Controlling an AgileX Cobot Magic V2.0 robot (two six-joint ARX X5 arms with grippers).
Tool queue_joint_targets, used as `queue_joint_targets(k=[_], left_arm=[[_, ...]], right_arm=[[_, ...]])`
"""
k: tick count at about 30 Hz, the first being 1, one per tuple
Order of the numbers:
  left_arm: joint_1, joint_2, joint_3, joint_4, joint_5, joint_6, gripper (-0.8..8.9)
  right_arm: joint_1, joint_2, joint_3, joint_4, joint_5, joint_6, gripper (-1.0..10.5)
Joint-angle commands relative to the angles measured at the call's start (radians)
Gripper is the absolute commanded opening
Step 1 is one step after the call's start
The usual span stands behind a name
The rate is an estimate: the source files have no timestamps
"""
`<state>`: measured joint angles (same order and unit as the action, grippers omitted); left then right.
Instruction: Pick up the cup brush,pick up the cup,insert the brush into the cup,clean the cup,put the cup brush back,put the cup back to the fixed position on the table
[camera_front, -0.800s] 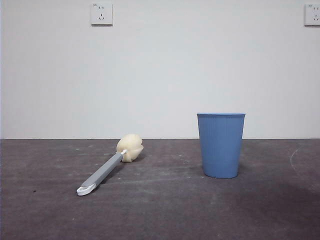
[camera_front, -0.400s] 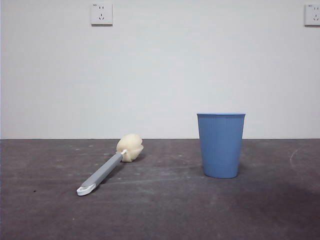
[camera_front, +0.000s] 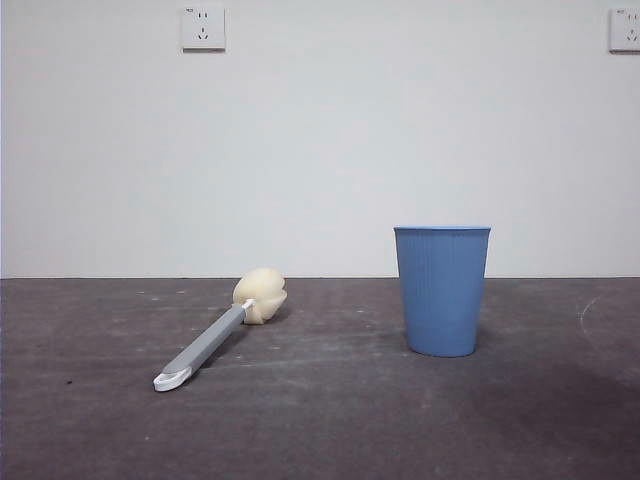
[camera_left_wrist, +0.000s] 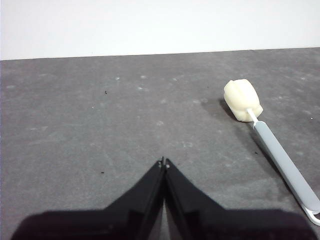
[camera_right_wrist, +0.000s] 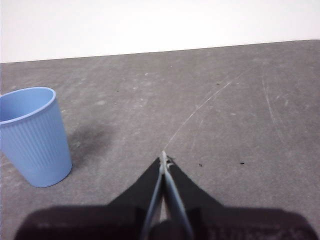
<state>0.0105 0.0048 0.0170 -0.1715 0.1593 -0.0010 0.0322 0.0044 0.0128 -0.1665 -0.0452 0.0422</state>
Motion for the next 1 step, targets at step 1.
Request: queue_joint_targets(k=[1], left_arm=[[0.003,-0.002,-0.014,0.006,-0.001,-0.003,-0.04]], right_arm=[[0.000,-0.002,-0.008,-0.014,-0.001,0.010,0.0]])
